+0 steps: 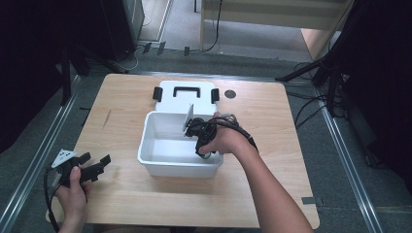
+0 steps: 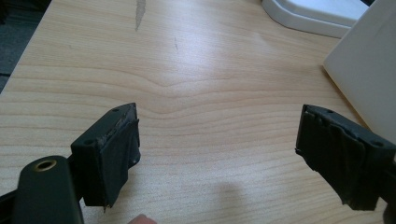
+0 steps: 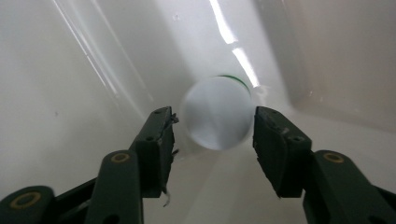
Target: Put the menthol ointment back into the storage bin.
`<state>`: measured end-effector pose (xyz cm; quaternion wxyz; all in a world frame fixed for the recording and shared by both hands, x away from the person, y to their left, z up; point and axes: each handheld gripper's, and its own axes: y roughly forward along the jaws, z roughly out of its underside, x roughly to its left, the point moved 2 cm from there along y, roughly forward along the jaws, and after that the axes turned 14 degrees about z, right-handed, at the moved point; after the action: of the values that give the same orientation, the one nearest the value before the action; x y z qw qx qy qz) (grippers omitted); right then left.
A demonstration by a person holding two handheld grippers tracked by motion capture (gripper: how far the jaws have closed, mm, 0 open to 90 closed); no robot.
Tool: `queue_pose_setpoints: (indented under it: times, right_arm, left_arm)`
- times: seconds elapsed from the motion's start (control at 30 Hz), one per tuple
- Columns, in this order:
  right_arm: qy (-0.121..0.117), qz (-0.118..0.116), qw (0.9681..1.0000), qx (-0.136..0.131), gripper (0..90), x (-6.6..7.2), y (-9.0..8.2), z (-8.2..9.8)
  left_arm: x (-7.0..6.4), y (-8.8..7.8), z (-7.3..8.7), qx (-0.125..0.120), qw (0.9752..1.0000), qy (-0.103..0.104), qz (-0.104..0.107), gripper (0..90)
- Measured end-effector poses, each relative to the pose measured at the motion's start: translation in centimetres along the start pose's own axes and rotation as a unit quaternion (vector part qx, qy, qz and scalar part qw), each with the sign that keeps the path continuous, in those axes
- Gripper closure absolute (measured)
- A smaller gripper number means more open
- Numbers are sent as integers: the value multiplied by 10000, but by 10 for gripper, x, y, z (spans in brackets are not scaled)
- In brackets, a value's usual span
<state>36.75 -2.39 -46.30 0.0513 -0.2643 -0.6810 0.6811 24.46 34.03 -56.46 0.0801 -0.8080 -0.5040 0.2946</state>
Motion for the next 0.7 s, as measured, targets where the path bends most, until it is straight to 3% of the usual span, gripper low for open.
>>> queue_pose_setpoints:
  times: [0.1,0.4,0.7]
  right_arm:
    - [-11,58,10000,13,522,0,0,0]
    - [67,-17,9999,-107,480,-3,-2,1]
    - [285,-37,9991,-300,402,-10,-21,8]
  left_arm:
    - [0,0,0,-2,10000,-1,4,143]
    - [0,0,0,-5,10000,-1,9,143]
    - [0,0,0,-10,10000,-1,8,143]
